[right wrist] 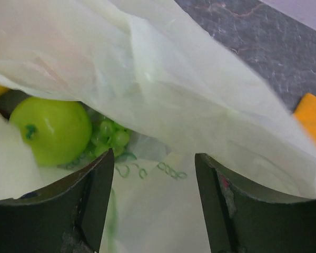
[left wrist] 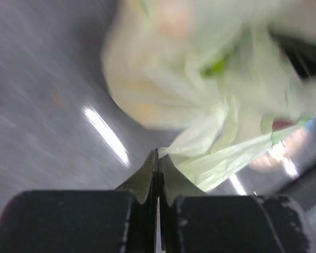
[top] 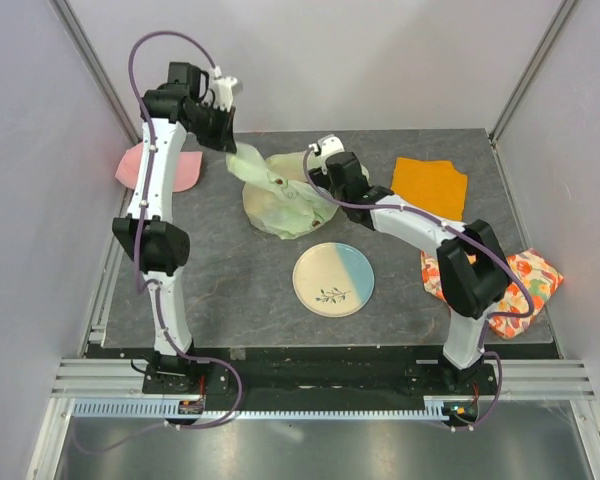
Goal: Take the fake fruits out of the plastic bag
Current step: Adjust the plastic bag at the center of the board.
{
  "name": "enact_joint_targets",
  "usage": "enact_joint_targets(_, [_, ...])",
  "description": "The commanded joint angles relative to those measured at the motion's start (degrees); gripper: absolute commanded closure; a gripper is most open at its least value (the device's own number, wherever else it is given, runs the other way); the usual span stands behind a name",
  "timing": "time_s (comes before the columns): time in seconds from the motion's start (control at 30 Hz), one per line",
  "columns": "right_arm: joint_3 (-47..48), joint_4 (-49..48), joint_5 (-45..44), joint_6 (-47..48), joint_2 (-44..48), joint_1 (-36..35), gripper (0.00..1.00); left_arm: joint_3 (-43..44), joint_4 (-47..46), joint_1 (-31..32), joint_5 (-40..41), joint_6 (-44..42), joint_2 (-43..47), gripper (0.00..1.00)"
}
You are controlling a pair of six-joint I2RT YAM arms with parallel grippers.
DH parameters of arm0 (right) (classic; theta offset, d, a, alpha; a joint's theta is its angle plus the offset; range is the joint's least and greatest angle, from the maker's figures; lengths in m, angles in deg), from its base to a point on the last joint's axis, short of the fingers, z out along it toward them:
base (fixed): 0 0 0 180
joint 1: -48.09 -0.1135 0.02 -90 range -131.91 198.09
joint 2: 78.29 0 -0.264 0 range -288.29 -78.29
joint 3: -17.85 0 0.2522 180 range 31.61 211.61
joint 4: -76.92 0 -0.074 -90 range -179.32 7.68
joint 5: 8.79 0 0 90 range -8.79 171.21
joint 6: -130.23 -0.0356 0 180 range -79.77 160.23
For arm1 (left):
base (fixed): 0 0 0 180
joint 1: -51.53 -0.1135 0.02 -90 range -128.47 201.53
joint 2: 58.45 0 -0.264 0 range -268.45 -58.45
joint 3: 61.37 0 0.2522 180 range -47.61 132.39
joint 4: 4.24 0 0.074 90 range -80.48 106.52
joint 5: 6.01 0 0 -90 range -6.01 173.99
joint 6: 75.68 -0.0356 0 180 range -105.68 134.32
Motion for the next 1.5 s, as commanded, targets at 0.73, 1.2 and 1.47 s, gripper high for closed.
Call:
enact_joint_targets(0.73, [-21.6, 7.4, 18.4, -0.1, 21.6, -2.7, 0.25, -53.9, 0.6, 2.7, -7.4, -5.4, 37.3, 0.98])
enact_joint_targets(1.2, [-0.9, 6.8, 27.1, 1.9, 7.7, -2.7, 0.28, -46.3, -7.0, 2.7, -15.1, -1.4, 35.1, 0.98])
enact_joint_targets(1.47, [2.4, 5.6, 26.7, -5.1, 2.0, -3.2, 0.34, -49.0, -9.0, 2.7, -17.0, 0.5, 35.7, 0.98])
